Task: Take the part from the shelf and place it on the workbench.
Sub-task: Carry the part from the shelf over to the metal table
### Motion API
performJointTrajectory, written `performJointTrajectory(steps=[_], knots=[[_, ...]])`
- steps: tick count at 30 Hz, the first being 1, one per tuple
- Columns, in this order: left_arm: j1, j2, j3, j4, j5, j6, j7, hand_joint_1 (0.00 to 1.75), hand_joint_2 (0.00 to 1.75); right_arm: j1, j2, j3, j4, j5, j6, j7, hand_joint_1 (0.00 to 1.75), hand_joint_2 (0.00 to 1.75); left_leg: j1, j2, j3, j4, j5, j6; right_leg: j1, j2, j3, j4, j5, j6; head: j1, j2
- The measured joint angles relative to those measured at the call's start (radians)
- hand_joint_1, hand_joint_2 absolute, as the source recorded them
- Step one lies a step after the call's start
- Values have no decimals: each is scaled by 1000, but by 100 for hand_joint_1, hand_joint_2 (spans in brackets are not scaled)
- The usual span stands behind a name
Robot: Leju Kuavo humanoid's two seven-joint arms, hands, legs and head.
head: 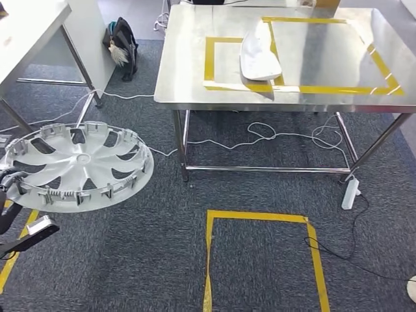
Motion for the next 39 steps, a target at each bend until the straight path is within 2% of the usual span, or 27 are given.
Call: performJointTrajectory(steps=[1,2,3,5,6,7,8,12,16,21,26,32,39], knots=[[0,-1,0,0,0,0,0,175,175,1,0,0,0,0,0,-2,0,0,-2,-1,9,0,-8,2,1,0,-30,27,-13,-1,1,0],[1,-2,0,0,0,1,0,175,175,1,0,0,0,0,0,-4,0,0,-5,-3,21,0,-17,3,2,0,-43,18,-4,-4,2,0],[1,-2,0,0,0,1,0,175,175,2,0,0,0,0,0,-7,0,0,-7,-5,36,0,-28,3,4,0,-37,-26,29,-9,3,0],[1,-4,0,0,0,1,0,175,175,3,-1,0,0,0,-1,-10,0,0,-10,-7,64,0,-48,1,11,1,-7,-155,132,-24,3,0],[0,-5,-1,0,1,2,0,175,175,4,-1,0,1,0,-1,-12,0,0,-11,-8,72,1,-55,-2,14,2,6,-203,167,-32,2,0],[0,-6,-1,1,2,2,0,175,175,5,-2,0,1,0,-1,-13,0,0,-11,-9,75,0,-60,-6,18,2,13,-231,191,-38,2,0],[0,-7,-2,1,3,3,0,175,175,5,-2,-1,1,0,-1,-14,0,0,-10,-10,77,1,-62,-10,20,2,17,-241,198,-42,1,0],[1,-7,-3,1,11,-1,-3,175,175,4,-2,-1,2,0,-7,-15,0,0,-10,-9,80,-2,-57,-6,19,9,26,-251,205,-30,0,0],[6,-7,-1,0,14,3,-3,175,175,5,-2,-3,2,3,-32,-15,0,0,-10,-8,89,-19,-63,-8,19,12,26,-252,197,-41,0,0],[34,-7,10,-6,16,4,-4,175,175,7,-2,-3,2,20,-56,-15,0,0,-10,-8,95,-31,-68,-18,20,12,26,-251,195,-46,0,0],[56,-7,26,-17,14,0,-4,175,175,9,-2,-2,1,48,-118,-15,0,0,-11,-8,96,-32,-67,-21,19,10,31,-252,196,-47,1,0],[103,-13,51,-54,0,-5,12,175,175,10,-2,3,1,71,-253,-14,0,0,-14,-8,100,-32,-67,-21,17,10,36,-254,197,-45,0,0],[124,-23,72,-79,-4,-4,18,175,175,8,-2,3,1,75,-248,-14,0,0,-14,-9,102,-31,-66,-21,16,9,37,-255,198,-45,0,0]])
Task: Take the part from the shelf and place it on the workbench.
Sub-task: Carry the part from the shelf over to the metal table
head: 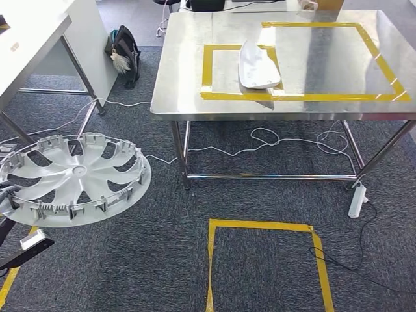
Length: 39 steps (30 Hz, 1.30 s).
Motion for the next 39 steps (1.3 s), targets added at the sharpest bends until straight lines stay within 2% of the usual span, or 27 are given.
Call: performJointTrajectory(steps=[9,20,26,32,34,36,37,39], knots=[[-6,12,54,-58,35,-49,2,175,175,0,0,4,0,1,22,0,0,0,0,0,0,0,0,0,0,0,0,0,0,0,0,0],[-8,24,88,-94,57,-62,2,175,175,0,0,6,0,1,23,0,0,0,0,0,0,0,0,0,0,0,0,0,0,0,0,0],[-11,43,166,-159,121,-122,-10,175,175,0,0,6,0,0,6,0,0,0,0,0,0,0,0,0,0,0,0,0,0,0,0,0],[9,43,239,-223,131,-150,-36,175,175,1,0,5,0,-30,49,0,0,0,0,0,0,0,0,0,0,0,1,0,0,0,0,0],[13,43,249,-233,131,-150,-39,175,175,1,0,5,0,-33,55,0,0,0,-2,0,0,1,0,9,-4,1,3,-7,4,8,0,0],[15,42,253,-241,128,-150,-41,175,175,0,0,4,-1,-34,61,0,0,0,1,5,10,-17,10,22,-4,3,4,-14,7,19,0,0],[16,41,254,-244,126,-150,-43,175,175,0,0,4,-1,-35,63,1,0,0,4,9,17,-31,17,26,-3,3,-3,-3,0,23,2,0],[18,38,254,-248,122,-150,-48,175,175,0,0,3,-1,-37,65,1,0,0,10,19,28,-46,24,28,-6,0,-46,83,-42,32,5,0]])
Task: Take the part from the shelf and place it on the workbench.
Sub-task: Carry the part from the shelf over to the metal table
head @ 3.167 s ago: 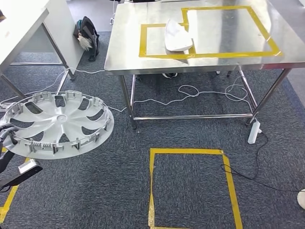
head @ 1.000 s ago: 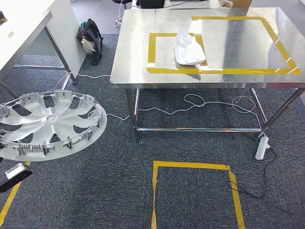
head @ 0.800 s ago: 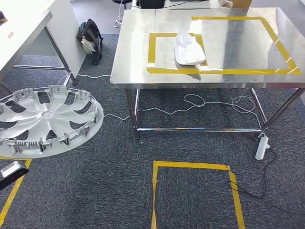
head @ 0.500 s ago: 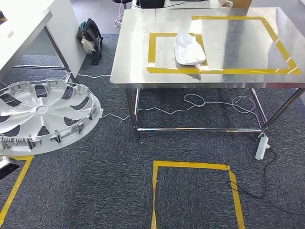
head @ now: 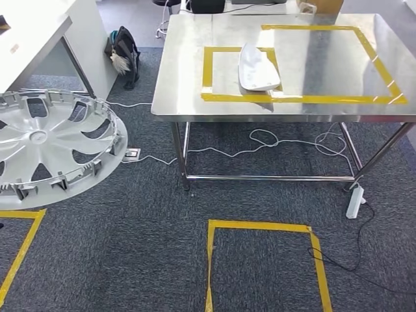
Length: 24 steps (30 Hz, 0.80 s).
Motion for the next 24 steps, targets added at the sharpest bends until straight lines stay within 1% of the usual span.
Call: performJointTrajectory(steps=[1,2,3,4,5,6,7,8,9,10,11,12,13,14,15,16,17,18,19,20,21,22,23,24], knots=[[2,-3,0,-1,-3,0,-3,175,175,1,0,-2,0,0,0,0,0,0,1,5,2,0,-1,0,-4,-1,-34,69,-28,6,0,0],[4,-7,0,-1,-6,0,-5,175,175,1,0,-4,0,0,0,0,0,0,3,10,4,0,-4,-2,-8,-1,-67,131,-46,11,0,0],[6,-12,-1,-1,-10,1,-6,175,175,2,-1,-5,0,0,-1,0,0,0,6,17,8,1,-7,-6,-11,-3,-87,166,-49,17,0,0],[9,-16,-2,-1,-14,1,-7,175,175,2,-2,-7,0,1,-1,0,0,0,10,23,14,2,-12,-11,-15,-5,-89,164,-33,23,0,0],[10,-21,-3,-1,-17,2,-7,175,175,2,-3,-7,0,2,-2,1,0,0,15,29,21,3,-19,-18,-19,-11,-69,122,-1,29,0,0],[12,-25,-3,-1,-19,3,-7,175,175,2,-4,-7,0,2,-2,1,0,0,19,35,30,7,-28,-26,-23,-25,-37,57,33,37,1,0],[14,-27,-3,-1,-21,3,-8,175,175,2,-3,-8,0,3,-2,1,0,0,20,41,35,13,-39,-36,-22,-48,-5,-2,53,43,5,0],[16,-30,-3,-2,-23,4,-8,175,175,2,-3,-8,0,4,-2,2,0,0,19,46,38,20,-49,-45,-22,-65,17,-43,61,39,9,0],[18,-31,-3,-2,-24,5,-8,175,175,0,-2,-8,0,4,-1,2,0,0,15,53,39,26,-56,-51,-21,-76,25,-61,56,29,10,0],[19,-31,-2,-3,-25,6,-8,175,175,-2,-1,-9,0,5,-1,2,0,0,11,59,38,30,-60,-54,-18,-76,24,-60,47,15,10,0],[20,-32,-2,-3,-27,7,-9,175,175,-4,-2,-9,0,5,-1,2,0,0,9,68,39,31,-63,-55,-19,-64,19,-57,44,0,7,0],[20,-32,-3,-4,-29,7,-9,175,175,-4,-3,-9,0,6,-1,2,0,0,10,69,41,32,-69,-57,-20,-52,17,-55,42,-9,3,0],[20,-33,-3,-5,-30,7,-9,175,175,-4,-3,-9,0,6,-1,5,0,0,12,61,37,45,-82,-58,-20,-41,17,-55,40,-16,0,0],[21,-34,-4,-6,-31,7,-9,175,175,-4,-3,-9,-1,6,-1,11,0,0,14,48,21,80,-104,-59,-21,-30,18,-55,39,-23,-1,0],[22,-35,-4,-6,-31,7,-8,175,175,-4,-3,-9,-1,6,0,17,0,0,15,31,-9,137,-132,-61,-21,-20,19,-56,38,-27,-4,0],[22,-37,-4,-7,-32,7,-7,175,175,-5,-3,-9,-1,6,0,24,0,0,15,19,-51,211,-162,-61,-21,-9,19,-56,38,-30,-6,0],[23,-39,-4,-7,-32,7,-6,175,175,-5,-3,-9,-1,6,0,27,0,0,15,13,-94,283,-185,-61,-21,2,19,-56,37,-32,-7,0],[24,-42,-4,-7,-33,6,-5,175,175,-4,-3,-9,-1,6,1,28,0,0,15,11,-129,331,-190,-60,-21,15,20,-56,36,-33,-8,0],[25,-44,-4,-7,-33,6,-5,175,175,-4,-3,-9,-1,6,2,28,0,0,16,10,-147,344,-173,-58,-21,27,22,-56,36,-34,-8,0],[26,-46,-4,-7,-33,6,-4,175,175,-4,-4,-9,-1,6,2,28,0,0,16,7,-147,318,-136,-55,-22,40,24,-56,36,-33,-8,0],[26,-47,-4,-8,-34,6,-4,175,175,-4,-4,-9,-1,7,2,29,0,0,17,-2,-132,263,-89,-53,-23,53,27,-56,36,-32,-8,0],[26,-47,-4,-8,-34,6,-4,175,175,-4,-4,-9,-1,7,3,29,0,0,18,-20,-112,200,-48,-52,-23,64,28,-55,37,-29,-8,0],[26,-48,-4,-9,-35,6,-4,175,175,-5,-4,-9,-1,8,3,29,0,0,20,-39,-93,143,-24,-52,-22,75,26,-53,38,-25,-8,0],[26,-48,-4,-9,-36,6,-4,175,175,-6,-5,-9,-1,9,3,29,0,0,20,-53,-82,107,-13,-52,-21,84,23,-54,41,-18,-8,0]])
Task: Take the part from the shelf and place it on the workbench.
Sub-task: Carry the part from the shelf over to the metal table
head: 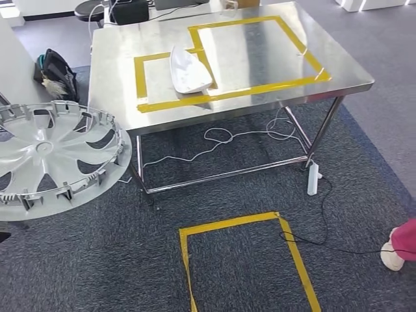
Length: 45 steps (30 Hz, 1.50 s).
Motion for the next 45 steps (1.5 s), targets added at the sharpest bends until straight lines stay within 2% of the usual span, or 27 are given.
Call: performJointTrajectory(steps=[1,3,5,7,8,9,10,11,14,15,16,19,32,40,45], knots=[[-1,-1,0,0,-1,0,0,175,175,1,-1,0,0,1,0,0,0,0,-1,-8,4,-17,-1,1,0,9,-3,-2,3,8,0,0],[-2,-4,-1,-1,-3,0,1,175,175,5,-2,0,0,3,1,0,0,0,-1,3,6,-22,1,10,-2,17,-9,-11,10,22,1,0],[-2,-6,-2,-2,-4,-1,1,175,175,9,-3,0,0,3,1,0,0,0,-1,18,7,-26,7,24,1,-19,-25,16,-9,32,6,0],[0,-7,-2,-2,-5,-1,1,175,175,7,-4,0,0,4,1,0,0,0,-5,33,7,-27,8,33,6,-71,-72,122,-69,36,11,0],[1,-8,-1,-2,-5,-1,1,175,175,6,-4,0,0,4,1,0,0,0,-9,42,7,-27,8,36,6,-83,-101,188,-99,36,12,0],[1,-10,-1,-2,-5,-1,1,175,175,5,-4,0,0,5,1,0,0,0,-12,50,7,-26,7,38,7,-87,-122,237,-117,35,11,0],[1,-12,-1,-2,-5,-1,1,175,175,5,-4,0,0,5,1,0,0,0,-16,57,8,-26,7,40,8,-88,-126,255,-118,32,12,0],[1,-14,-1,-2,-5,-1,1,175,175,5,-5,0,0,6,2,0,0,0,-19,64,9,-26,6,41,10,-89,-112,234,-101,27,11,0],[1,-15,-1,-2,-5,-1,1,175,175,4,-6,0,0,8,4,0,0,0,-29,76,14,-25,1,41,22,-102,-3,49,-31,1,11,0],[1,-16,-1,-2,-5,-2,1,175,175,3,-6,0,0,8,5,0,0,0,-30,79,14,-24,0,39,26,-106,21,8,-23,-5,10,0],[1,-16,-1,-2,-5,-2,1,175,175,3,-6,0,0,8,5,0,0,0,-32,81,13,-23,-1,38,28,-109,31,-10,-22,-6,10,0],[1,-15,-1,-2,-5,-3,1,175,175,3,-7,-1,0,8,7,2,0,0,-31,84,13,-24,0,37,29,-104,32,-15,-16,-2,9,0],[1,-15,0,-2,18,-6,-14,175,175,-1,-7,-1,0,30,-2,3,0,0,-31,84,13,-34,9,24,29,-104,30,-15,-14,-12,10,0],[1,-15,0,-2,34,-6,-37,175,175,-3,-7,-1,0,32,1,3,0,0,-33,84,13,-33,9,26,27,-104,31,-18,-10,-9,10,0],[2,-15,0,-3,49,0,-57,175,175,-6,-7,-1,0,34,8,3,0,0,-39,84,11,-32,7,37,21,-104,32,-23,-7,0,9,0]])
